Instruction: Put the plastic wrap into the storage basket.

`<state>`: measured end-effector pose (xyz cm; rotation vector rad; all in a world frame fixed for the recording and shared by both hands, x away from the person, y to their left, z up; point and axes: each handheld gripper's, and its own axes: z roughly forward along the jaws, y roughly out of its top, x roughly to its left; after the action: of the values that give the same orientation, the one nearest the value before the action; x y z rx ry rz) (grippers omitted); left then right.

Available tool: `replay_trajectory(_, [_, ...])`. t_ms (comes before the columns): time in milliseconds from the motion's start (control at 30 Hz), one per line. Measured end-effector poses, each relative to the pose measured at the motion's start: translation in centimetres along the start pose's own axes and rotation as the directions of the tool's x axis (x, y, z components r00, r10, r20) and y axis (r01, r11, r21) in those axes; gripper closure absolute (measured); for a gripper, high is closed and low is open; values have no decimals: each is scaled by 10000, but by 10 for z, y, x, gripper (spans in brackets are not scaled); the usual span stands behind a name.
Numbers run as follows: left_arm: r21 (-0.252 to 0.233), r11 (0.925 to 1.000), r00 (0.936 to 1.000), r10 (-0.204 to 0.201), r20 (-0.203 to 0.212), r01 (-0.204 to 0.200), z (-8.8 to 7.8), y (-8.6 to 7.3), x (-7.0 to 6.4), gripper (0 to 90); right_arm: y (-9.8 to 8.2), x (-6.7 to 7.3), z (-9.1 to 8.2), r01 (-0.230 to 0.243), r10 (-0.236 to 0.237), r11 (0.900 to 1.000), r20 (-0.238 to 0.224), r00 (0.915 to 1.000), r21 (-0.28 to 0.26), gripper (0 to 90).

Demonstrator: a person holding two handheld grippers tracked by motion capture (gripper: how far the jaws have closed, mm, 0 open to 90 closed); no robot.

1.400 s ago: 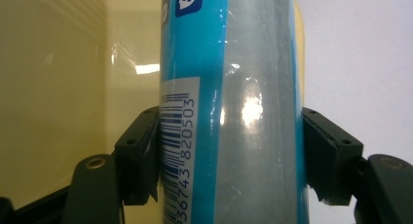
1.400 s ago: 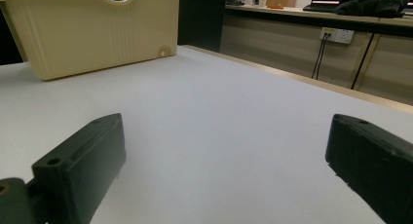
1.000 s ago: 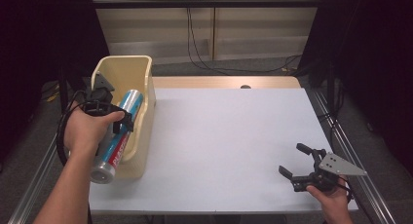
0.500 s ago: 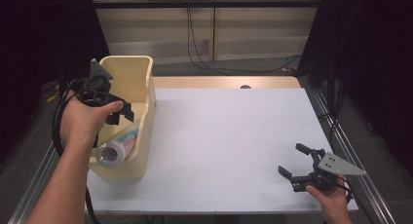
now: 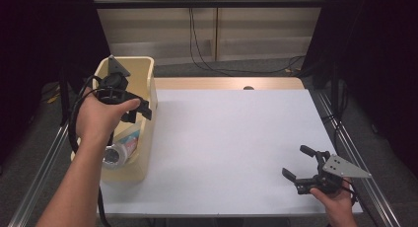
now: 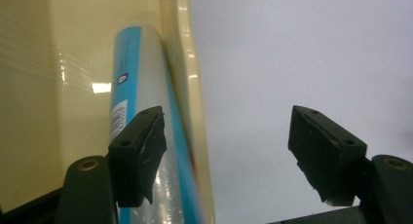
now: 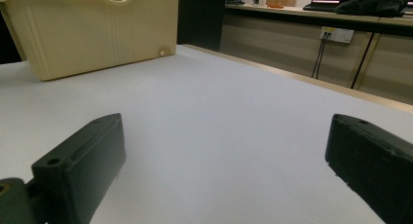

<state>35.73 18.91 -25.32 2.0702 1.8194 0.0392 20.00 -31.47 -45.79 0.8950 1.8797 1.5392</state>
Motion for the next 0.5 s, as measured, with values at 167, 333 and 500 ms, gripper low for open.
replay_trajectory(167, [76,9998,9997,199,150,-200,7,1,-9,285,0,0,-1,9,-9,10000,-44,10000,25,6])
replay_trajectory(333, [127,9987,9985,484,248,-487,15,2,-20,267,0,-1,-1,21,-21,10000,7,10000,-19,6])
replay_trajectory(500, [148,9976,9966,667,476,-675,20,5,-34,250,0,0,-1,15,-15,10000,-7,10000,8,6])
